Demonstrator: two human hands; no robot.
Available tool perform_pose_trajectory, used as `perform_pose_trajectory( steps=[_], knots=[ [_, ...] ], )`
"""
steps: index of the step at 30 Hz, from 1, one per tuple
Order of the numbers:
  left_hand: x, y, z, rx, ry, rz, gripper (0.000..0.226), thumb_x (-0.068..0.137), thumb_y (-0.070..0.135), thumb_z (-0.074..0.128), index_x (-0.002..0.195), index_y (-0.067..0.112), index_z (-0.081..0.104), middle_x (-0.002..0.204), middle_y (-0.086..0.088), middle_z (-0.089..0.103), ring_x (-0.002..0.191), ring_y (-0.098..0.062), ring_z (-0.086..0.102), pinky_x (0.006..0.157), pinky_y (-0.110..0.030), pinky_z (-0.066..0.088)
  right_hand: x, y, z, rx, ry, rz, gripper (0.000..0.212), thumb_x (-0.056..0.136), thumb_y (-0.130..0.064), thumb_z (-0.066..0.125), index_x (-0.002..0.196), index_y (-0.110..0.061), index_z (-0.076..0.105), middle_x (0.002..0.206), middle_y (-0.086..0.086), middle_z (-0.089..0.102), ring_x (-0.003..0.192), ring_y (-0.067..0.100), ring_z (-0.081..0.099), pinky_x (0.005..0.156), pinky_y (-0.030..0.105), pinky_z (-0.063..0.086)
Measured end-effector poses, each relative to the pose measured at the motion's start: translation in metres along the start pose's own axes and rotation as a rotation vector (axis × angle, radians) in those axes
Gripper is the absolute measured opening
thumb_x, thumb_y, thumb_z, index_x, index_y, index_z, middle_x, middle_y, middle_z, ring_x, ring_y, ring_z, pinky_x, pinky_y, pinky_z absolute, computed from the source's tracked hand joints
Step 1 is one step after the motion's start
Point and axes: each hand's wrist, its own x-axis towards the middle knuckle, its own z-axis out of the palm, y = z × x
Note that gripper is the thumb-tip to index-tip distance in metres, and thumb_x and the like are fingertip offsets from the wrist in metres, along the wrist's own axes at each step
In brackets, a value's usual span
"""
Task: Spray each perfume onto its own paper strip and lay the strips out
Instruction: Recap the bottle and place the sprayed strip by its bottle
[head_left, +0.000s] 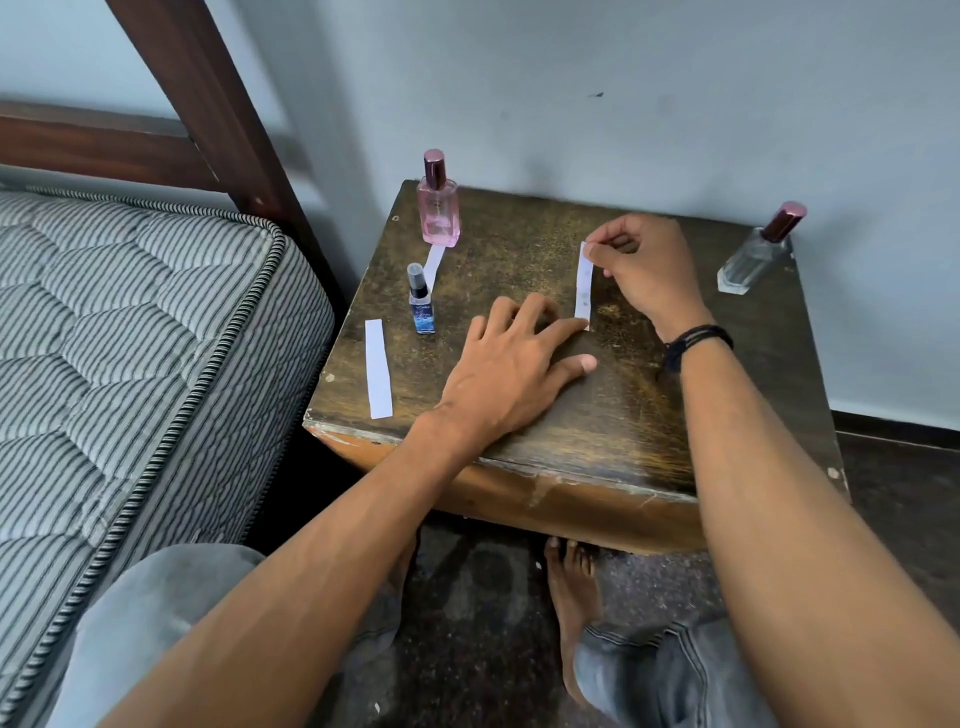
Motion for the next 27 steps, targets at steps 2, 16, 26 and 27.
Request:
perform_pose_trajectory(
  steps=[2,16,26,27],
  knots=[
    [0.001,0.0,0.0,-0.012,-0.004,-0.006,0.054,0.098,0.064,0.041,0.142,0.035,0.051,0.136,0.004,0.045,0.119,-0.026,0.04,0.099,-0.044,0.037,0.0,0.001,0.002,-0.026,0.006,-0.005,0.017,0.088,-0.02,0.074,0.078,-0.033,0.07,0.081,-0.015,0.069,0.074,0.009,0.063,0.078,0.033,0.055],
    [0.004,-0.001,0.001,-0.021,-0.02,-0.011,0.055,0.099,0.065,0.04,0.144,0.035,0.05,0.136,0.005,0.043,0.119,-0.024,0.038,0.101,-0.042,0.034,0.001,0.006,0.011,-0.22,0.1,0.01,0.006,0.092,-0.025,0.071,0.093,-0.027,0.077,0.095,-0.011,0.071,0.088,0.006,0.063,0.076,0.028,0.049],
    [0.005,-0.002,0.001,-0.031,-0.008,-0.015,0.055,0.098,0.065,0.04,0.142,0.035,0.052,0.136,0.006,0.045,0.119,-0.024,0.038,0.1,-0.041,0.035,0.002,0.009,0.016,-0.271,0.129,0.047,0.007,0.091,-0.032,0.071,0.096,-0.03,0.076,0.094,-0.015,0.07,0.088,0.005,0.063,0.071,0.027,0.044],
    [0.005,-0.002,0.001,-0.035,-0.008,-0.016,0.054,0.098,0.064,0.04,0.142,0.035,0.052,0.136,0.006,0.045,0.119,-0.024,0.038,0.1,-0.041,0.035,0.002,0.01,0.016,-0.269,0.134,0.048,0.007,0.091,-0.033,0.071,0.096,-0.03,0.075,0.094,-0.015,0.07,0.088,0.005,0.063,0.071,0.027,0.044]
  ],
)
